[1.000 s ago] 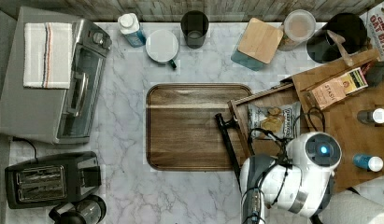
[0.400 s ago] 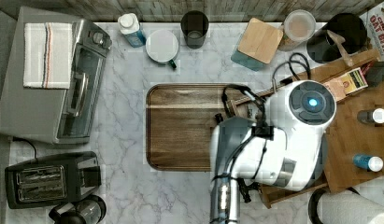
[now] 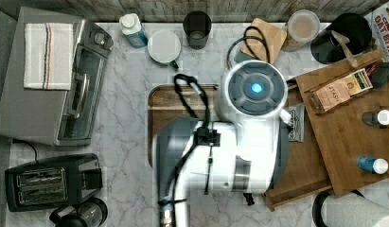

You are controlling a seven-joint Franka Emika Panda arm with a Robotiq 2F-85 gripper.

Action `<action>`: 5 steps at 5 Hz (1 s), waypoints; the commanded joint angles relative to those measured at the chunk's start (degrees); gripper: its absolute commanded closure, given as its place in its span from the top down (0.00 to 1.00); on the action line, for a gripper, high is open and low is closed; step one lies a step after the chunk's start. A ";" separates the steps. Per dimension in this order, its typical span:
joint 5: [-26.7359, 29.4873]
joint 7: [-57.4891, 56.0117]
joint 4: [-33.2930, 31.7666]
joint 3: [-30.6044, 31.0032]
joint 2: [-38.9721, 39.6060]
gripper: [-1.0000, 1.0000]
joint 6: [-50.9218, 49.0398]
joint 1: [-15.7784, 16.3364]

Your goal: Pick up the butter.

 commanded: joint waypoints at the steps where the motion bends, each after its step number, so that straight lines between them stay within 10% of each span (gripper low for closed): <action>1: 1.25 8.02 11.80 -0.52 -0.88 0.00 -2.09 1.14; 5: 1.21 8.06 11.80 -0.95 -0.88 0.00 -2.09 1.60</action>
